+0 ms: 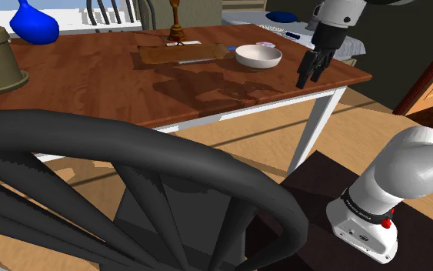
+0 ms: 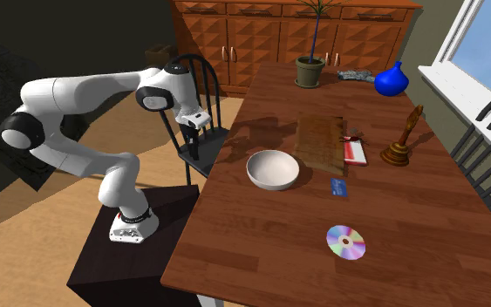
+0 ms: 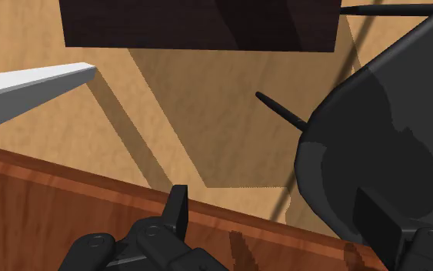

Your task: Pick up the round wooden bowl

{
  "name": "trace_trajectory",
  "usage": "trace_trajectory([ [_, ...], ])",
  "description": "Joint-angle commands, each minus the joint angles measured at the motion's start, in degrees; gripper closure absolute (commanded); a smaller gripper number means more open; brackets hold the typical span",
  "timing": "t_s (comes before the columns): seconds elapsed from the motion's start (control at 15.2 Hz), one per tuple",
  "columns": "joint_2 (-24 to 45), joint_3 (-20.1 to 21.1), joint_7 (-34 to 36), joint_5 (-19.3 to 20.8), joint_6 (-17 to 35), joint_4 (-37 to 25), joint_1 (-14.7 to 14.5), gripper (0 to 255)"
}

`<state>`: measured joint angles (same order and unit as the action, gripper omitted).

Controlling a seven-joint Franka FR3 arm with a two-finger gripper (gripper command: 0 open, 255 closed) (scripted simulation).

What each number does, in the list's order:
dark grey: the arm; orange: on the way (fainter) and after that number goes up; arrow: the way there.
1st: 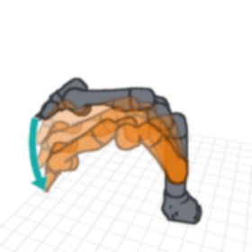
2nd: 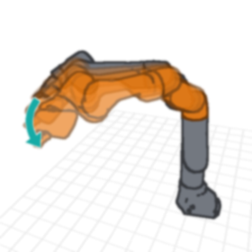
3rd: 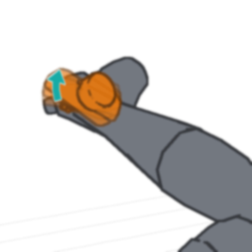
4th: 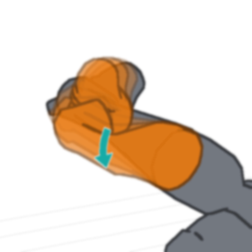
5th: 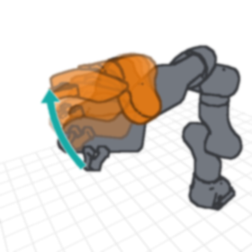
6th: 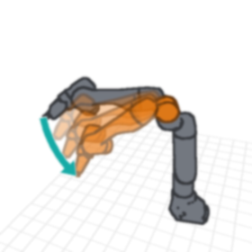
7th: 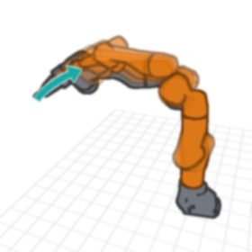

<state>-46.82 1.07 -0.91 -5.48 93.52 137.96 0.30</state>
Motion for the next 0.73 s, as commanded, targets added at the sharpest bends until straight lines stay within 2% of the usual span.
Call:
trace_trajectory([
  [0.0, 0.0, 0.0, 0.0, 0.0, 0.0, 0.0, 0.0, 0],
  [0.66, 21.07, -7.73, -8.32, 1.76, 2.47, -17.09, 1.9, 0],
])
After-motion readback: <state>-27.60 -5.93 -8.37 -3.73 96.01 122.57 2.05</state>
